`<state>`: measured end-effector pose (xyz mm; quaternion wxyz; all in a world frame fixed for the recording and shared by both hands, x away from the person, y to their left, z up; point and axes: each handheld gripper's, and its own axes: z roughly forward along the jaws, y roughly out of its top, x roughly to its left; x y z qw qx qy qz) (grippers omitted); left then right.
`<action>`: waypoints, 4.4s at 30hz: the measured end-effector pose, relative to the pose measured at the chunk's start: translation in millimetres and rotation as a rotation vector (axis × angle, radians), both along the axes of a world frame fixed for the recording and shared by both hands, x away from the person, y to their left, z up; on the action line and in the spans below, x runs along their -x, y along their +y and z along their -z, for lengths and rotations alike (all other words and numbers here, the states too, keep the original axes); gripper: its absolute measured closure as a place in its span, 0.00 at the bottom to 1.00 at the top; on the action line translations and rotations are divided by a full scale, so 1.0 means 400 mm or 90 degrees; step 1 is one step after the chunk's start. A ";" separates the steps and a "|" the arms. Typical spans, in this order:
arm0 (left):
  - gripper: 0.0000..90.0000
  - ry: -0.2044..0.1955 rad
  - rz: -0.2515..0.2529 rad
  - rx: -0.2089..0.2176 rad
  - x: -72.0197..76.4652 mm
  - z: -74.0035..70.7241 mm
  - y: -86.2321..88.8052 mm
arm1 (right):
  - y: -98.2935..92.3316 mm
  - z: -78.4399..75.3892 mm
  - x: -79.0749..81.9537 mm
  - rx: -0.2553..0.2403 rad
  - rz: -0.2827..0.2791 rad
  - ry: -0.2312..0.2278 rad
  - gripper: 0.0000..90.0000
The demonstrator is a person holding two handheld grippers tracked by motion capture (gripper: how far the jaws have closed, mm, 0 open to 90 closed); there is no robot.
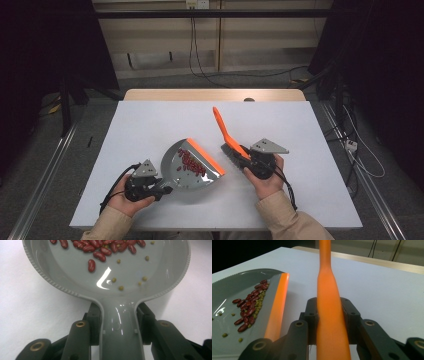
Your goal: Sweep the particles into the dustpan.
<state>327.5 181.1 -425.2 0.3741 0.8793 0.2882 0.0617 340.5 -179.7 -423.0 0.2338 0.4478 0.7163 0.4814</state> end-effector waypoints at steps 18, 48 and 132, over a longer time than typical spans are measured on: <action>0.71 -0.003 -0.030 -0.004 -0.020 -0.001 0.027 | -0.040 -0.007 -0.003 -0.003 0.019 -0.006 0.79; 0.71 0.024 0.004 -0.011 -0.013 0.015 -0.002 | 0.043 0.031 -0.025 0.028 -0.027 0.016 0.79; 0.57 0.049 -0.241 0.007 -0.060 0.028 0.065 | -0.234 0.030 0.056 0.036 0.148 0.014 0.71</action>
